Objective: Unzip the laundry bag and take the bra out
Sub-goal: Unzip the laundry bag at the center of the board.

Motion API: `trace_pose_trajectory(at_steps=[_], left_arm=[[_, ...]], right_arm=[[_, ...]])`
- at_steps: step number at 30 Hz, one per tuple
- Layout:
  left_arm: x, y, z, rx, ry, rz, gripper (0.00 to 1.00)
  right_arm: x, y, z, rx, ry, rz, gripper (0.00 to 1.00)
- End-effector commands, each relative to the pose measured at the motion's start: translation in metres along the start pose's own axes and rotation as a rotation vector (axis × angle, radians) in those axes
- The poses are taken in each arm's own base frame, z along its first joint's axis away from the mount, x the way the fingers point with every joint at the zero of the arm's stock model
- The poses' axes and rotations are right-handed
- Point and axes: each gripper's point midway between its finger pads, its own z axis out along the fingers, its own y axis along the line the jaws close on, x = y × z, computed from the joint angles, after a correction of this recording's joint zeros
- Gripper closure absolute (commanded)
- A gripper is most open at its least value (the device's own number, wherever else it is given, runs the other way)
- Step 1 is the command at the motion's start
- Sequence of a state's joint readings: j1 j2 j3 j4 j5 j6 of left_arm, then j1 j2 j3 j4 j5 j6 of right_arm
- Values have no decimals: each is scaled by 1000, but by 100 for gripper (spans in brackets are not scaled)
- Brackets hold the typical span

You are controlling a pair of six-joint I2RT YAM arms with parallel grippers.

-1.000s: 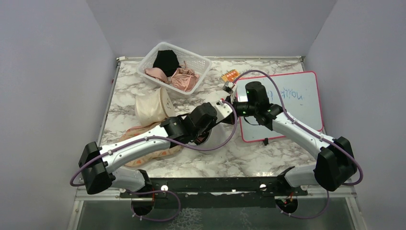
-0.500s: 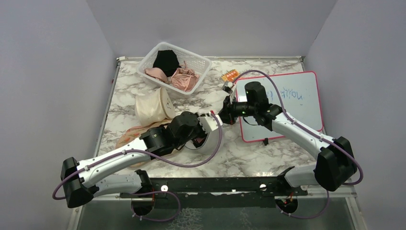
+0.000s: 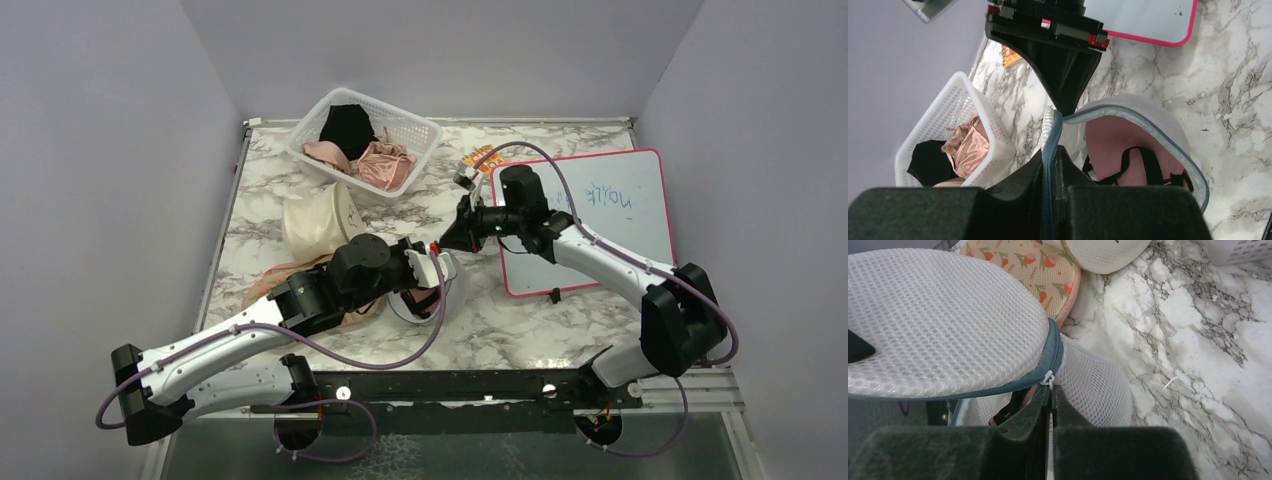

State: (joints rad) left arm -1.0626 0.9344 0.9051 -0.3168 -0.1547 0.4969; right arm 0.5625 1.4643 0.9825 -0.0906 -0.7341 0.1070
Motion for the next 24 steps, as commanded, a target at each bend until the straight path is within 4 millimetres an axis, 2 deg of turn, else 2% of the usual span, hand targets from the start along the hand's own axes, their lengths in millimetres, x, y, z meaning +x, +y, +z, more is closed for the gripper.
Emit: trace_pose_trajectory(at_steps=[1,6,8,11,14,20,24], left_arm=[[-41,16,-10,-41,-168,4,100],[-53,18,-15,-54,-235,-25,100],[-55,22,-17,-73,-247,-30,100],[-44,32,-20,-140,-205,-43,100],[-23,29,-21,-158,-138,-63,100],[24,10,-21,-158,-10,-147,75],[38,-2,-17,-128,41,-181,56]], right_arm=[[-19,-12,10,-5,-54,-91,99],[-18,9,16,-184,-92,-213,99],[-23,11,17,-192,-130,-218,99],[-28,9,13,-153,-139,-196,99],[-28,12,4,-120,-122,-170,99],[-16,14,-11,-47,-73,-113,99],[-10,19,-15,-54,-58,-90,99]])
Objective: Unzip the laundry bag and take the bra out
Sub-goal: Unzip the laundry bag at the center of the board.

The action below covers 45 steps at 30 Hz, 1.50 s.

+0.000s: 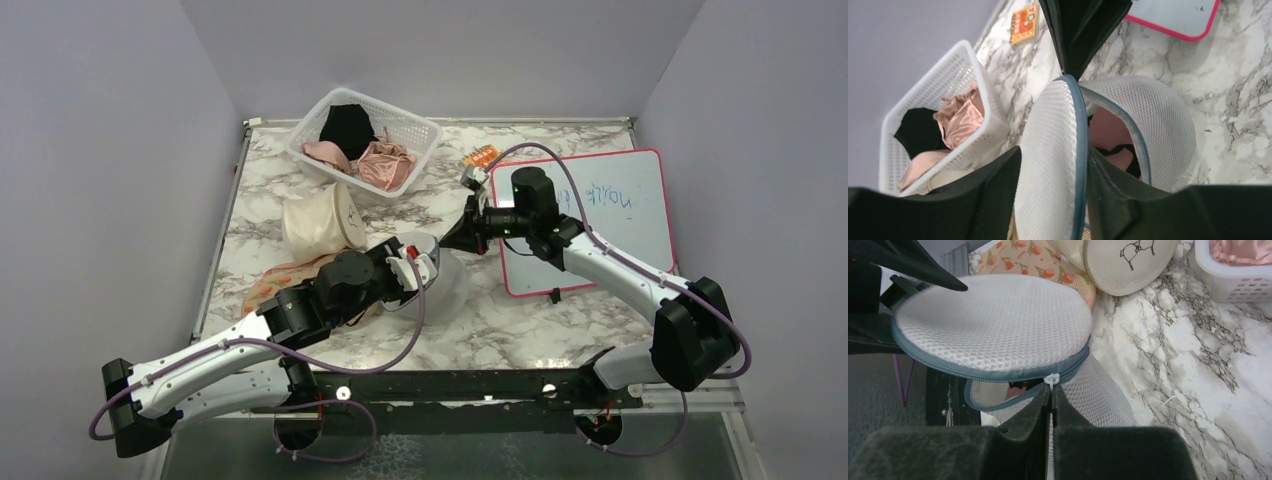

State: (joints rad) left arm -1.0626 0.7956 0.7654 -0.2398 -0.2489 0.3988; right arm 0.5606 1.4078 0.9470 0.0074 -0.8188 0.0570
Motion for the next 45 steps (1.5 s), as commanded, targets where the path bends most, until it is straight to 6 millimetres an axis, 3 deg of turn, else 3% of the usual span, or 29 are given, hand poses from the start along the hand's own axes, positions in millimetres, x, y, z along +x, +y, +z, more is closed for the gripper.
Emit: trace_pose_trajectory(at_steps=[1,5,11,15,18,21,25,30,34,40,42,45], left_arm=[[18,-6,1,-11,81,-67,53],[21,-5,10,-9,155,-60,44],[34,6,29,-106,283,-41,47],[21,10,37,-120,247,-58,48],[15,10,41,-113,224,-51,53],[14,7,44,-96,223,-30,66],[12,10,39,-99,218,-11,86],[-3,15,23,-82,154,-10,99],[-14,8,8,3,103,27,100],[-19,-7,0,98,50,55,100],[-21,-5,3,89,56,44,100],[-20,5,8,27,98,16,100]], right_arm=[[7,2,-8,27,25,48,99],[3,4,-7,21,31,76,99],[-5,10,-8,-2,20,76,99],[-3,13,-10,-6,23,80,99],[-2,13,-11,-3,24,87,99],[-2,14,-11,-6,16,93,99],[0,5,-10,44,15,107,99],[7,-17,-8,124,34,118,99],[6,-35,-5,140,36,122,99],[0,-11,11,-108,45,71,99],[1,-8,16,-123,40,73,99],[4,-20,17,-33,61,104,95]])
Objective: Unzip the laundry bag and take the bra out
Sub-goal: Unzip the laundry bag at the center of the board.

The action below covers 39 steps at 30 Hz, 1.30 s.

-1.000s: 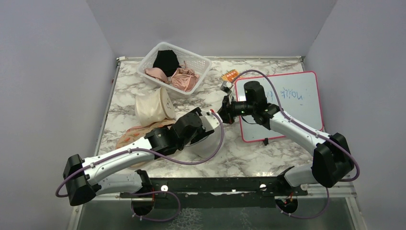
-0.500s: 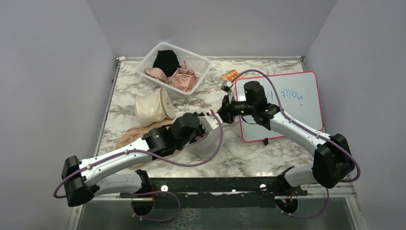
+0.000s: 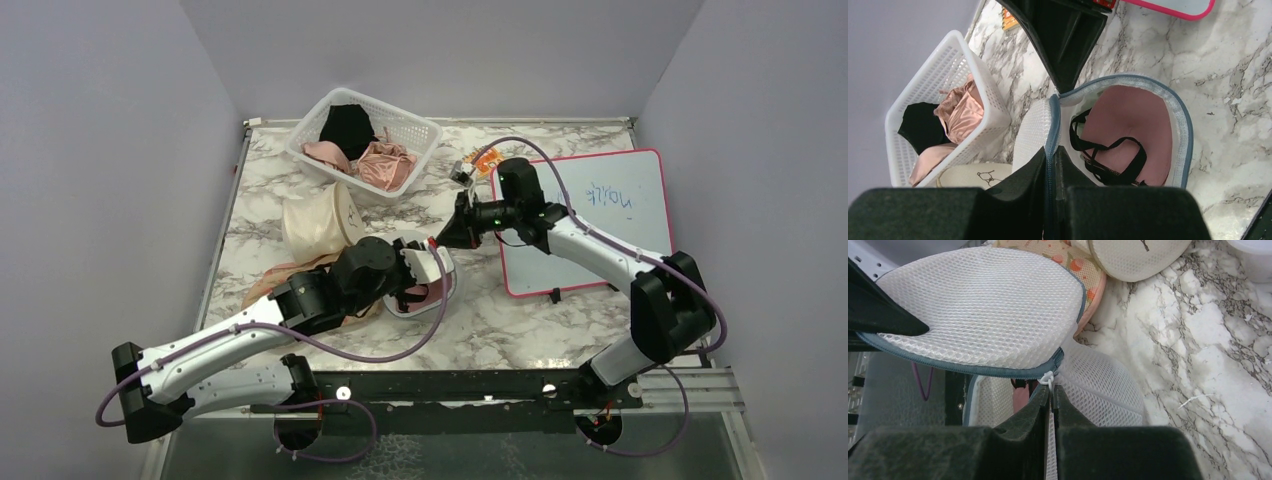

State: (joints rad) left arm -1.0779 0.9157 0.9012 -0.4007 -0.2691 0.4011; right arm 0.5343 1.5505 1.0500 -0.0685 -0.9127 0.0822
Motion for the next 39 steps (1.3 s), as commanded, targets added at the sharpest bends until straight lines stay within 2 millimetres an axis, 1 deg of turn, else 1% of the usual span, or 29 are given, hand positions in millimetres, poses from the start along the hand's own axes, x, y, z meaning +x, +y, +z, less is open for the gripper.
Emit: trace_pose_trajectory(at_steps=[1,3,5,7,9,11,13,14,16,20,23,25,28,30,32,36,39], left_arm=[[-21,14,-1,-43,-13,-40,100],[-18,17,0,-64,17,-59,100],[-19,20,0,-79,32,-79,100],[-22,21,0,-85,35,-101,100],[-25,23,1,-87,42,-119,100],[-28,24,3,-89,56,-122,100],[-29,26,6,-89,79,-111,100],[-30,25,8,-83,91,-103,100],[-32,24,9,-64,100,-92,100],[-32,22,9,-46,104,-77,100],[-31,22,9,-46,108,-68,99],[-31,22,8,-48,108,-70,98],[-32,22,8,-46,102,-74,95],[-34,23,8,-47,98,-74,93],[-34,23,8,-45,99,-70,92],[-34,24,10,-50,104,-64,92],[-33,24,11,-53,108,-63,92]], right_arm=[[-10,-10,-2,81,-8,-11,93],[-12,-9,-9,126,-8,-12,85],[-12,-5,-17,155,-8,-13,74],[-9,-5,-26,209,-5,8,60],[-4,-7,-34,275,-1,33,43],[3,-12,-42,341,9,48,34],[10,-10,-48,355,23,34,29],[11,-5,-49,330,28,7,28],[5,9,-50,273,-1,-57,26],[-22,32,-46,148,-148,-210,24],[-44,40,-40,70,-217,-299,27],[-54,49,-35,2,-258,-377,27],[-57,61,-23,-116,-266,-444,27],[-53,61,-11,-148,-240,-451,30],[-54,62,-4,-146,-246,-461,31],[-51,69,1,-189,-279,-463,36],[-50,64,4,-172,-287,-457,36]])
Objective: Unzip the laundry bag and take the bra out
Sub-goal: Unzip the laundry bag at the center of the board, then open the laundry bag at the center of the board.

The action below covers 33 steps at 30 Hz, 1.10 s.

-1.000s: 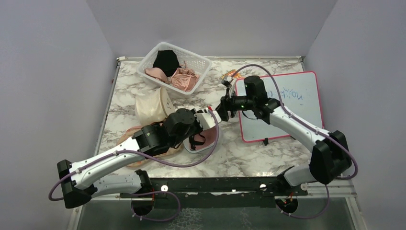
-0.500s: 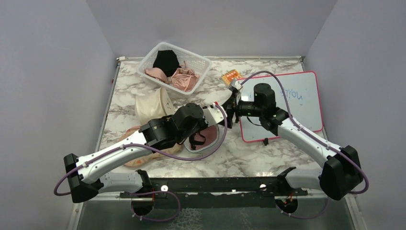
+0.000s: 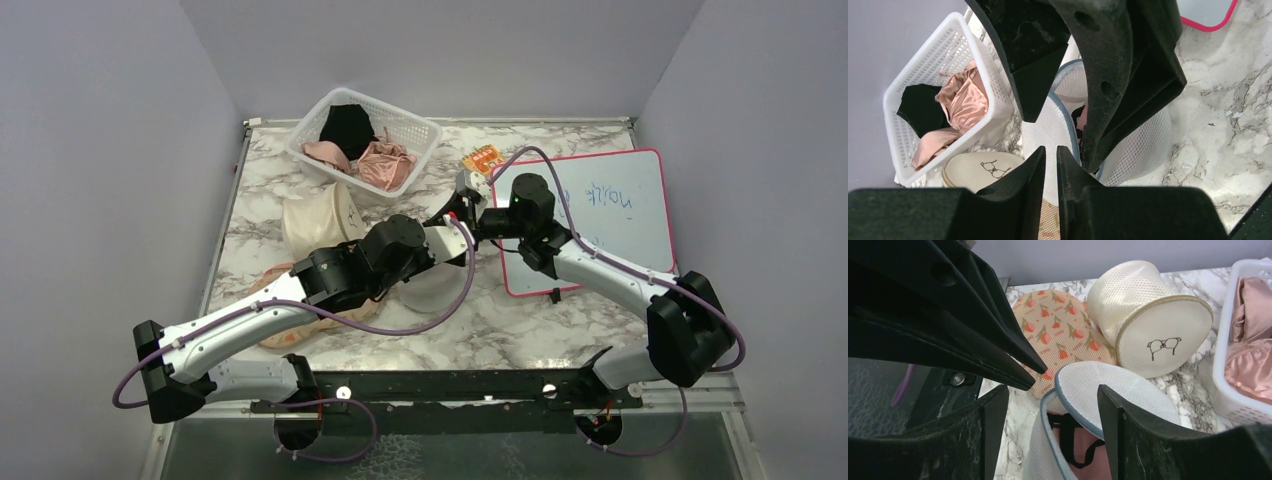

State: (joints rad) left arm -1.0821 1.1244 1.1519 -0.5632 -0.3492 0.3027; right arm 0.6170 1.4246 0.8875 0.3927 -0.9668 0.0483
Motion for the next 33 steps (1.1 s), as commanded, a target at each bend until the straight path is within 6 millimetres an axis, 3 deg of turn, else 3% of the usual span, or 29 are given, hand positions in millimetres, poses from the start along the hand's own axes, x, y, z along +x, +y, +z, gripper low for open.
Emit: trace_pose_trajectory(at_steps=[1,5,9,13,19,24,29,33], left_arm=[[-12,9,-5,-27,-24,-3,92],[-8,18,-4,-93,-2,-36,90],[-1,32,-7,-192,0,-216,54],[22,35,4,-155,0,-419,38],[72,35,24,-75,28,-826,30],[118,39,27,-169,53,-1169,25],[151,28,22,-266,26,-1540,13],[168,9,26,-267,-15,-1828,12]], right_arm=[[-12,-1,4,-11,-61,-67,35],[-10,-40,-5,244,-31,19,30],[5,-47,-19,362,34,109,29],[18,-41,-36,450,75,185,28],[29,-23,-51,458,129,222,27],[37,-13,-50,421,143,255,28],[29,-9,-47,387,135,248,30],[18,-9,-46,379,116,222,30]])
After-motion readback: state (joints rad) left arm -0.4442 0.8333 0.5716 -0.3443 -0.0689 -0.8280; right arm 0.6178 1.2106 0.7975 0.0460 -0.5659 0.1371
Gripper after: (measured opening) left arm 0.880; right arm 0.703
